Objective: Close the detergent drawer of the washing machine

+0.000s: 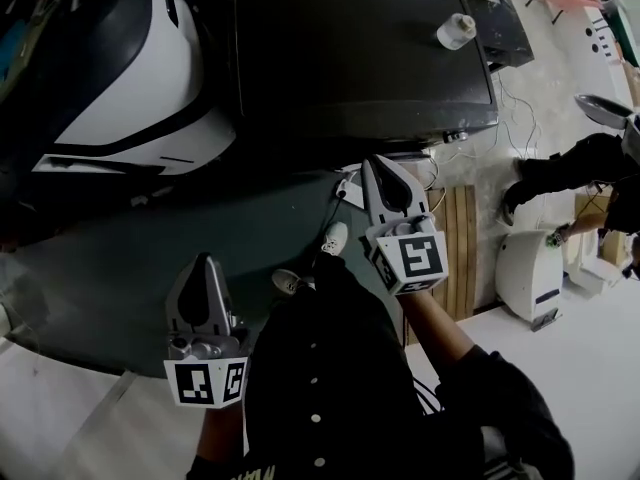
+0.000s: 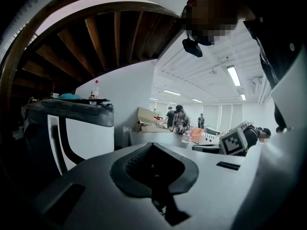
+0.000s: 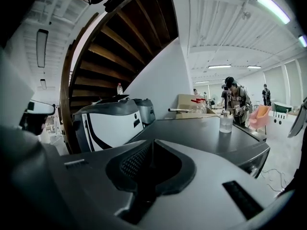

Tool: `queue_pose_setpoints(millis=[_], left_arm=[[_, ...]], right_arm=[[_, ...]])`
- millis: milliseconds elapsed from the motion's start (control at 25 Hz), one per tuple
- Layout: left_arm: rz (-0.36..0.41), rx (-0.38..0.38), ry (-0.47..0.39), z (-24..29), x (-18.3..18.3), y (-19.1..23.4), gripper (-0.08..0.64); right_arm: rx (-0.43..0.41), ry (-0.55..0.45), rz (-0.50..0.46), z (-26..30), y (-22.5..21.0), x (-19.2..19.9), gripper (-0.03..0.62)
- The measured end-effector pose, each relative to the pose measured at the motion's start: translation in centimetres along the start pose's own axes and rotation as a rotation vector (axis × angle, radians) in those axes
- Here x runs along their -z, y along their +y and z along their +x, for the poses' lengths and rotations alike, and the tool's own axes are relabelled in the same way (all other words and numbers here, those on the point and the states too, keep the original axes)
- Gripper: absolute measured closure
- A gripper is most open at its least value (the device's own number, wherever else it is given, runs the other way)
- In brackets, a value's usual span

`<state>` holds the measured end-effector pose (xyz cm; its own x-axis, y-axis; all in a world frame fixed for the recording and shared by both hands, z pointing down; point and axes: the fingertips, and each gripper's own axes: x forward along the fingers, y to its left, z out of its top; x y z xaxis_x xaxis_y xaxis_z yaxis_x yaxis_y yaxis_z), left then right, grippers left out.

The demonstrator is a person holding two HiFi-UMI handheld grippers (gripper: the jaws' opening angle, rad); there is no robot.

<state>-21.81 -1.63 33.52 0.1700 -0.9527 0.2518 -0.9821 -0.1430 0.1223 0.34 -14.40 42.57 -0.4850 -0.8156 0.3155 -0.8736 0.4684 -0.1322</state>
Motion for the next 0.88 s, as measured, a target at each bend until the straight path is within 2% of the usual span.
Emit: queue_pose_setpoints(millis=[200,440,880], left_arm=[[0.011,-0.025,-0.034,0.3,-2.0,0.9,0.546],[0.047,0.001,-0.097,0.2,-4.9,0.4,0.546],[0.077,-0.017,-0.17,-0.7,-8.4,0.6,0.546]], right_arm=[[-0.007,-0.041,-0.032,-3.0,-0.7,-4.2,0.554],[0.035,-0.105,-0.049,-6.9,-2.6,-8.5,0.554],[0.036,-0.231,-0.101,-12.3,-2.4,-13.4,0.554]])
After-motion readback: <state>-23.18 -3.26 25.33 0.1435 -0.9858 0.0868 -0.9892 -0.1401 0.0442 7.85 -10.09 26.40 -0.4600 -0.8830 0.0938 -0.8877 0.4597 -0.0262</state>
